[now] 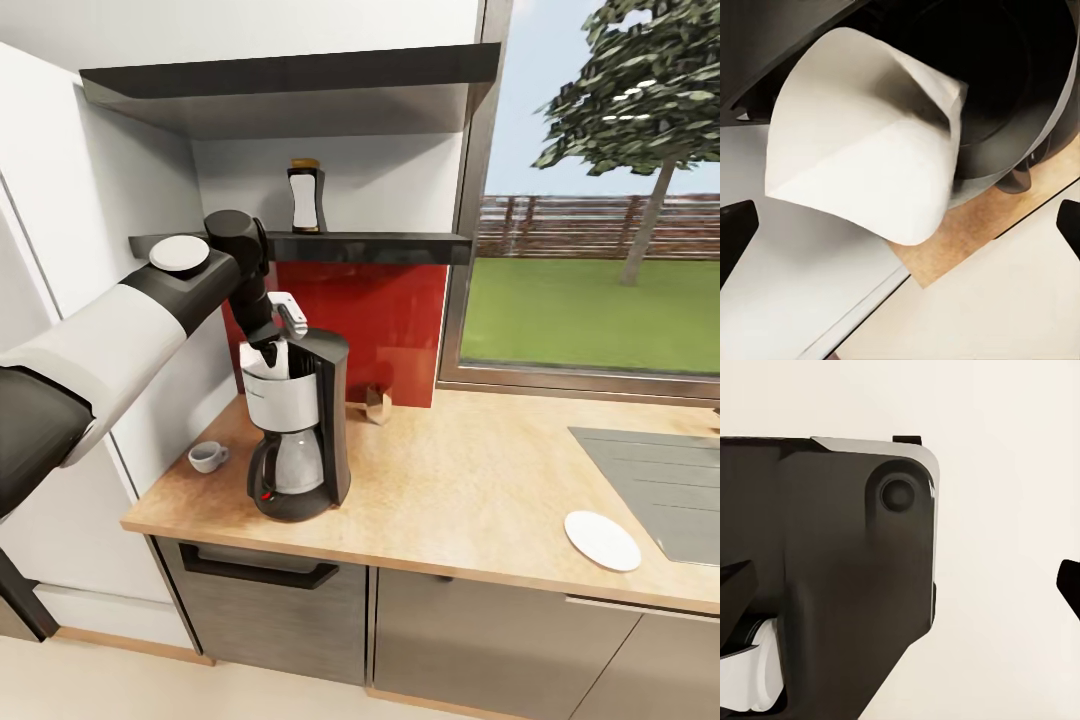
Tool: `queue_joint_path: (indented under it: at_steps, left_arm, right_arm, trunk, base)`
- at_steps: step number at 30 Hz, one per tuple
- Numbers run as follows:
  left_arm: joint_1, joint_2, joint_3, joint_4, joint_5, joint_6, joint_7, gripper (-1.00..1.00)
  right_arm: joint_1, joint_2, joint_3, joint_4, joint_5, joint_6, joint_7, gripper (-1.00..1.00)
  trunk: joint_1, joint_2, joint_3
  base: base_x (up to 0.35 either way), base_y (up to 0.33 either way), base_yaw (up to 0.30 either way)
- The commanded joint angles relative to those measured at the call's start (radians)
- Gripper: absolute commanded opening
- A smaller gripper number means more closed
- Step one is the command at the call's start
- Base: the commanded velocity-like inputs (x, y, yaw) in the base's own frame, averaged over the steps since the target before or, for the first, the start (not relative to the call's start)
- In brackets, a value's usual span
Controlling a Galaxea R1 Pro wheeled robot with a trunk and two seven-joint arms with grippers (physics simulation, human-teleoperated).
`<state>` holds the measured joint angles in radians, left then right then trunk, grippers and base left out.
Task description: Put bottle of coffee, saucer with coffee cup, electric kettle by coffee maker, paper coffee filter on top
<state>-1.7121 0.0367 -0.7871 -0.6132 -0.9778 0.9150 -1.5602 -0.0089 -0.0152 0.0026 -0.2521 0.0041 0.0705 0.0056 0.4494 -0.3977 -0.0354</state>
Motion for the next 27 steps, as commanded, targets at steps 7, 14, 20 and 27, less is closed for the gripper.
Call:
queue_joint_path:
  at_steps: [7, 14, 20, 27]
  left_arm:
    - [-0.002, 0.003, -0.004, -0.002, -0.008, 0.014, -0.008, 1.00]
    - [-0.007, 0.011, 0.056, -0.003, -0.009, 0.015, -0.004, 1.00]
    - [-0.010, 0.025, 0.120, -0.003, -0.011, 0.012, 0.027, 1.00]
    - [-0.011, 0.039, 0.128, -0.003, -0.012, 0.012, 0.037, 1.00]
  right_arm:
    - [0.000, 0.000, 0.000, -0.002, 0.000, 0.006, 0.001, 1.00]
    - [0.000, 0.000, -0.001, -0.002, 0.000, 0.006, 0.001, 1.00]
    - [0.000, 0.000, -0.002, -0.004, -0.001, 0.007, 0.001, 1.00]
    - [0.000, 0.000, -0.003, -0.004, -0.001, 0.008, 0.001, 1.00]
  trunk:
    - [0.001, -0.002, -0.002]
    - [0.001, -0.002, -0.002]
    - [0.001, -0.002, -0.002]
    - [0.001, -0.002, -0.002]
  base:
    - [0.000, 0.000, 0.000]
    - [0.000, 0.000, 0.000]
    - [0.000, 0.000, 0.000]
    - [0.000, 0.000, 0.082]
